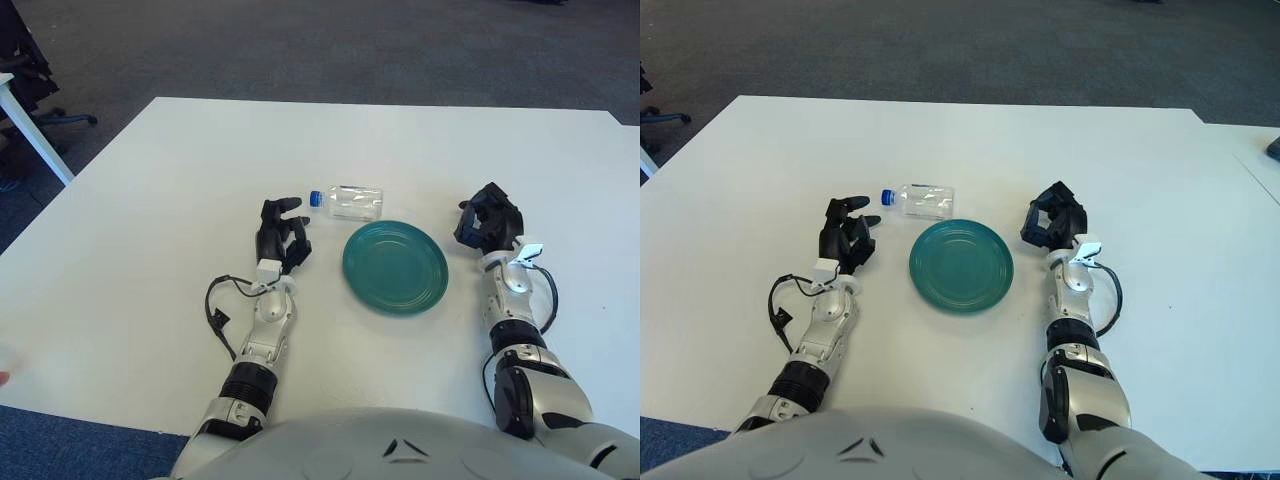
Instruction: Put the bottle into the plate.
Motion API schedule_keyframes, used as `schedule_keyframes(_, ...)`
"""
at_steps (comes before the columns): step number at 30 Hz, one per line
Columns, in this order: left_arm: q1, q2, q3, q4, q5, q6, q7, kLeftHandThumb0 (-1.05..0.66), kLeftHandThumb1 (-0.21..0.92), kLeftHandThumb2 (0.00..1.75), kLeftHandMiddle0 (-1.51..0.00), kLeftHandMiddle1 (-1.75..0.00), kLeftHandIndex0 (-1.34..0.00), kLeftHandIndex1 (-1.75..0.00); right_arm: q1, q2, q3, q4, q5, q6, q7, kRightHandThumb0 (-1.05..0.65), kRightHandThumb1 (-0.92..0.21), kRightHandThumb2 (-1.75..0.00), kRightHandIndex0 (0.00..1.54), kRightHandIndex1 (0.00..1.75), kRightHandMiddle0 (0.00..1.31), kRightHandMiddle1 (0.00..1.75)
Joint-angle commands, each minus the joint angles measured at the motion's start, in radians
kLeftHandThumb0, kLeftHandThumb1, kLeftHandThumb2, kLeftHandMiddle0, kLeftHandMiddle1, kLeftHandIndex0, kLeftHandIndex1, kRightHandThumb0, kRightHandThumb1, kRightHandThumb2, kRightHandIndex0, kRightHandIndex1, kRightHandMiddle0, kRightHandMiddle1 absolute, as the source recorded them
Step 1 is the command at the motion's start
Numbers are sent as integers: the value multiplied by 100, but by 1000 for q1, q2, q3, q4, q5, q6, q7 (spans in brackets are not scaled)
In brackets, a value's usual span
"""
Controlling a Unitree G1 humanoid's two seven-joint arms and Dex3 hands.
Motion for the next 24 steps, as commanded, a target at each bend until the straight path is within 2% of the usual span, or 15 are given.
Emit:
schedule_keyframes(1, 53, -44, 20, 24, -6, 47, -7, -36, 91, 46, -54, -105, -29, -164, 7, 2, -5, -13, 17, -1, -2, -52, -20, -145, 97, 175, 70, 175)
schedule_keyframes(8, 66, -40, 33, 7, -9, 52, -26, -35, 92, 44, -54, -104, -28, -166, 18, 8, 2, -15, 7, -2, -12, -52, -19, -146, 98, 175, 71, 175)
schedule_keyframes(12, 70, -38, 38, 4, -4, 54, -33, -35, 92, 45, -54, -105, -27, -167, 45, 34, 20, -46, -10, -15, -27, -53, -18, -148, 99, 175, 73, 175)
schedule_keyframes(16, 66, -30, 38, 16, 15, 26, -35, -35, 92, 46, -54, -105, -26, -168, 54, 43, 30, -59, -17, -18, -33, -53, -17, -149, 101, 175, 73, 175)
schedule_keyframes(17, 66, -23, 28, 18, 56, 4, -10, -35, 92, 46, -53, -105, -26, -168, 57, 44, 33, -63, -17, -18, -31, -53, -17, -149, 102, 175, 73, 175)
schedule_keyframes(18, 72, -2, 6, 4, 149, -21, 48, -35, 92, 45, -53, -105, -26, -167, 61, 46, 37, -66, -17, -16, -29, -54, -17, -149, 102, 175, 73, 175)
schedule_keyframes(20, 81, 32, -22, -16, 294, -48, 140, -55, 92, 50, -48, -103, -24, -138, 66, 49, 43, -68, -19, -15, -27, -54, -17, -149, 102, 175, 73, 175)
schedule_keyframes(22, 80, 48, -28, -18, 361, -51, 188, -65, 92, 53, -43, -100, -21, -126, 67, 50, 48, -65, -20, -15, -30, -54, -17, -149, 103, 175, 73, 175)
schedule_keyframes(24, 78, 84, -49, -39, 479, -16, 269, -71, 92, 55, -39, -97, -17, -119, 66, 54, 52, -57, -23, -16, -35, -53, -17, -149, 103, 175, 73, 175)
